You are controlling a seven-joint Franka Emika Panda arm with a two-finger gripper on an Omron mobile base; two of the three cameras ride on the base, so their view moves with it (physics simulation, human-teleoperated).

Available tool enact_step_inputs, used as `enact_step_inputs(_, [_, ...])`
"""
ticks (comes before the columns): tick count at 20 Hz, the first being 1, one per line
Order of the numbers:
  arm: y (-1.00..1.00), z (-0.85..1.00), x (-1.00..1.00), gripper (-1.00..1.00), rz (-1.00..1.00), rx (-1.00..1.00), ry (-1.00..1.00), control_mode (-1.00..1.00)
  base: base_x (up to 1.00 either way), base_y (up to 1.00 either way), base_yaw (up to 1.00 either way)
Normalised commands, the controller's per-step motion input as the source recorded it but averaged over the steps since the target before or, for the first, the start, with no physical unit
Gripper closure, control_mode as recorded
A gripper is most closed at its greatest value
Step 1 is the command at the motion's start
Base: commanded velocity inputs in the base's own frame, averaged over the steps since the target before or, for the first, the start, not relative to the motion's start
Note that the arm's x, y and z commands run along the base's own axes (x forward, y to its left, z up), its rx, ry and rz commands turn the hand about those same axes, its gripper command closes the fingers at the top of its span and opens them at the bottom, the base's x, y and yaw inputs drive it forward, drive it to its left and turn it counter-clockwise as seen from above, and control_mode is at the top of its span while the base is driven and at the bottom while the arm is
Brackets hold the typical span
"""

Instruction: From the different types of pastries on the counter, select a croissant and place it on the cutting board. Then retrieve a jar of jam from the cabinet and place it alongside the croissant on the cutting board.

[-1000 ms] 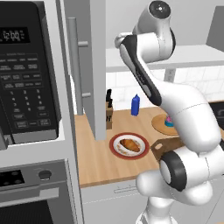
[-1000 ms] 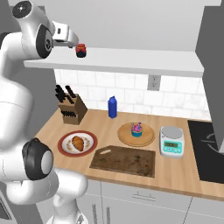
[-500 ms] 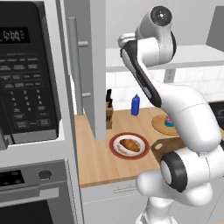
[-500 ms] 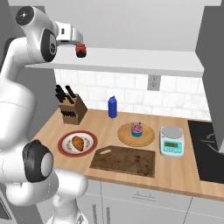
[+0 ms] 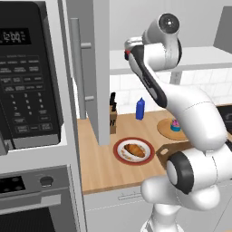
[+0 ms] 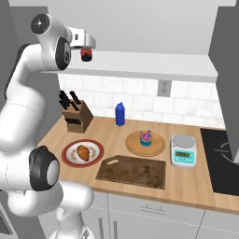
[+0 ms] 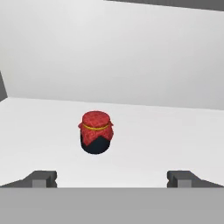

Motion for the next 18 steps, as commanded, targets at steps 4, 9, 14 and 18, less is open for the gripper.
enact_step_inputs(4, [0.02,0.0,0.15,-1.0,0.09,0.01,0.0,-1.0,0.0,0.0,0.0])
enact_step_inputs(9, [0.0,0.0,-0.02,-1.0,0.08,0.0,0.0,-1.0,0.0,0.0,0.0])
enact_step_inputs(14, [0.03,-0.08,-0.13,-1.0,0.02,0.0,0.0,-1.0,0.0,0.0,0.0])
enact_step_inputs(18, [0.2,-0.12,-0.08,-1.0,0.0,0.0,0.0,-1.0,0.0,0.0,0.0])
